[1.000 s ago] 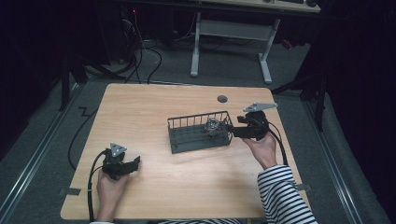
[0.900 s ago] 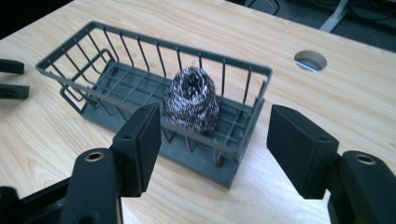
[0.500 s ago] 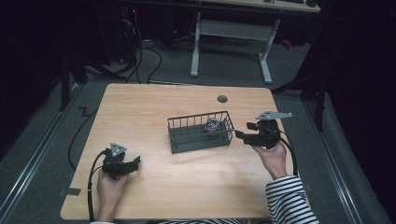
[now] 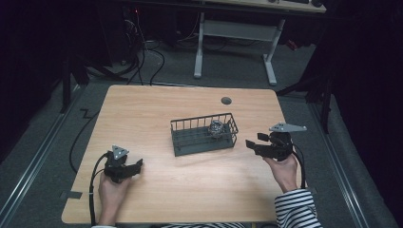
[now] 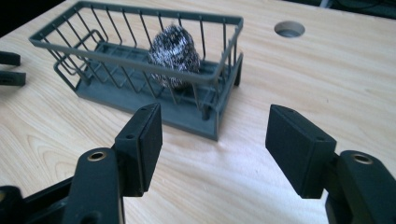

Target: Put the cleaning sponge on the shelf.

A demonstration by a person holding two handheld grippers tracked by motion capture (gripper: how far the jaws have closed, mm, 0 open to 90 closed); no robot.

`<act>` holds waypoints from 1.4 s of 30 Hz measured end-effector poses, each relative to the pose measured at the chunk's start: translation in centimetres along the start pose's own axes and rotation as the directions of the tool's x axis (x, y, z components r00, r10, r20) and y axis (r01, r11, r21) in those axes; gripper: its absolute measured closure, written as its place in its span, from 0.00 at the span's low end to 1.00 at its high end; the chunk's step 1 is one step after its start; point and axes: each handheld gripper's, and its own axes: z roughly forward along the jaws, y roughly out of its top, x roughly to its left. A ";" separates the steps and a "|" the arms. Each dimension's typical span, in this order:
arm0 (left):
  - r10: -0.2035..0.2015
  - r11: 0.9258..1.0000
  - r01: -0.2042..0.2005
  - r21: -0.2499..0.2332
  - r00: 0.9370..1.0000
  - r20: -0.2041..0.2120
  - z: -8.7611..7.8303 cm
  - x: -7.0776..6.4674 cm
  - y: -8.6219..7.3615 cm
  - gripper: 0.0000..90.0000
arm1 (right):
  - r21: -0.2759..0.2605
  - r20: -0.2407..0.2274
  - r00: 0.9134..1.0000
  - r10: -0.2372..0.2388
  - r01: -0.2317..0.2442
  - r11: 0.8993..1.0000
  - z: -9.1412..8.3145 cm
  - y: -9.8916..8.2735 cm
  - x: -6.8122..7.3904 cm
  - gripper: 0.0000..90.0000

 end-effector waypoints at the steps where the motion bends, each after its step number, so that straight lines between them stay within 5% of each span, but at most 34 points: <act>1: 0.000 1.000 0.000 0.000 1.000 0.000 0.0 0.0 0.0 0.30 | -0.011 0.000 1.000 0.011 -0.011 1.000 -0.2 -0.6 -0.1 0.41; 25: 0.001 1.000 -0.001 0.000 1.000 0.001 0.0 0.0 0.0 0.30 | 0.007 0.003 0.997 0.075 -0.075 0.997 1.3 -6.2 -0.3 0.41; 42: 0.001 1.000 -0.001 0.000 1.000 0.000 0.0 0.0 0.0 0.30 | 0.049 0.048 0.998 0.049 -0.051 0.998 3.4 -8.4 0.1 0.41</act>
